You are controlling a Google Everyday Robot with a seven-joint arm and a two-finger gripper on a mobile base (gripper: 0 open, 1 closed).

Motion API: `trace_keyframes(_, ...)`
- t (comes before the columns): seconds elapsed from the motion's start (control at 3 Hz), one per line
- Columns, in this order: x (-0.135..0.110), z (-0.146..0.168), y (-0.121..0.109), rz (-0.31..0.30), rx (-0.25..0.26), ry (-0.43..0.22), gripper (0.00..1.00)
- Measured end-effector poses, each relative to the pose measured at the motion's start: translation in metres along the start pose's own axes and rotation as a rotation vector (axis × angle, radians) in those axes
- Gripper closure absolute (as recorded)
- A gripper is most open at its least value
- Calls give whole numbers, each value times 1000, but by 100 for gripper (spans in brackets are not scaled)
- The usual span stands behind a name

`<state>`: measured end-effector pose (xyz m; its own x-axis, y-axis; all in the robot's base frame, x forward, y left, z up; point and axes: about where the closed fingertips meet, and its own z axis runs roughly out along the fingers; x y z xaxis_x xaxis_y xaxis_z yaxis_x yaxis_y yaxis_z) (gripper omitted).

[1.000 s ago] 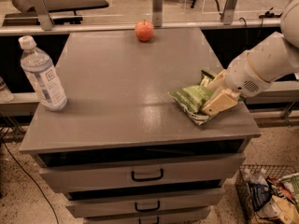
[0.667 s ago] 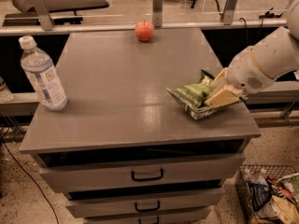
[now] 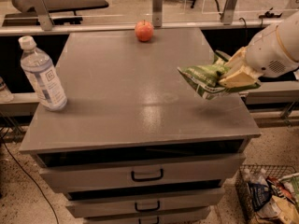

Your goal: Move green jalapeno chip bag near apple

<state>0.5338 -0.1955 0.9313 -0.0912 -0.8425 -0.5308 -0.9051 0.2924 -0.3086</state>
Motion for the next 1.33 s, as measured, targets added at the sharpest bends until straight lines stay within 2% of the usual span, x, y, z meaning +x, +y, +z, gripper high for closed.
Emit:
trace_keyframes(0.33,1,-51,-31,-39,74,-3,100)
trace_keyframes(0.67,2,-49,-30,-38,70,-3,100)
trace_keyframes(1.0,-2,-42,-41,-60,82,-44,100)
trace_keyframes(1.33,-8,-21,-81,-107,123,-140,100)
